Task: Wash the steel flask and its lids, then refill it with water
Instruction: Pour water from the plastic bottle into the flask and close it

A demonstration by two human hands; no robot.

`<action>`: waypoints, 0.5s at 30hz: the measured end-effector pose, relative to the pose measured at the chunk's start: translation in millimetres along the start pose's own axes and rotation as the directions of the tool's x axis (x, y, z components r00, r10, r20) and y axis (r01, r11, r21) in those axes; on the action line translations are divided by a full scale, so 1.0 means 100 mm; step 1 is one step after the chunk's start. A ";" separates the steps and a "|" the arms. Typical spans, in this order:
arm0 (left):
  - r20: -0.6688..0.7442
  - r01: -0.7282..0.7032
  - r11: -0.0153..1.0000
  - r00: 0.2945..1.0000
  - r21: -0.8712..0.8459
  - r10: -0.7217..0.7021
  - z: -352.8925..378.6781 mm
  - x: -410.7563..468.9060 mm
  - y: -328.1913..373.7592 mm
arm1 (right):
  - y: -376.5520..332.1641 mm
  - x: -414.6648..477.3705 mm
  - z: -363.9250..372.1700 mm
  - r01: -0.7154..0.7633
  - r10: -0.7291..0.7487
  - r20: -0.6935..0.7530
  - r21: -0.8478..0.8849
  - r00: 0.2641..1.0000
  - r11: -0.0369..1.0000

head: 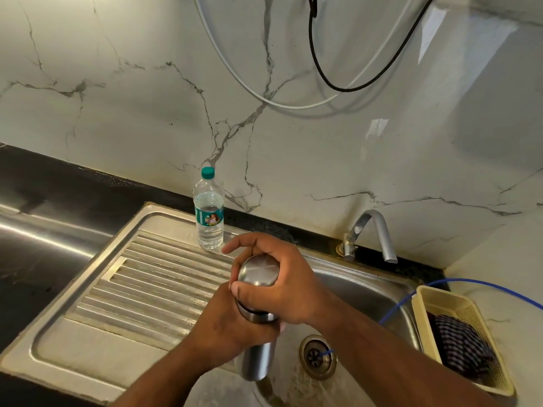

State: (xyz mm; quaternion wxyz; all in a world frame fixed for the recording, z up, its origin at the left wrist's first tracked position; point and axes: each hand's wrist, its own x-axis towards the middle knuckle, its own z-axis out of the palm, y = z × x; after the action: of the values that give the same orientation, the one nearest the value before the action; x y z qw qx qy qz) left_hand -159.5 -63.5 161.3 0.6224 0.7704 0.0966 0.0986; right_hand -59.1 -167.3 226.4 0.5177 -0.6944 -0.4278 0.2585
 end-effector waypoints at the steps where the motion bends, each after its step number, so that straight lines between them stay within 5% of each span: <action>1: -0.048 -0.014 1.000 0.999 -0.021 0.013 0.04 0.02 0.02 | 0.01 0.02 0.00 -0.003 0.003 -0.033 -0.001 0.999 1.000; 9: -0.337 -0.023 1.000 0.941 -0.005 0.020 0.42 0.11 -0.20 | 0.29 0.07 0.13 -0.003 -0.017 -0.289 -0.070 0.957 0.998; 15: -0.241 0.017 0.999 0.970 0.047 -0.005 0.36 0.20 -0.40 | 0.58 -0.03 0.15 -0.004 -0.025 -0.304 -0.094 0.952 0.996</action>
State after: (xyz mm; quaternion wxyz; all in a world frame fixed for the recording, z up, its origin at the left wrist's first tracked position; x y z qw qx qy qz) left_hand -131.0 -83.6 115.3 0.5875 0.7672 0.1781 0.1858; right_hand -53.8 -168.7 167.2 0.5457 -0.7472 -0.3581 0.1253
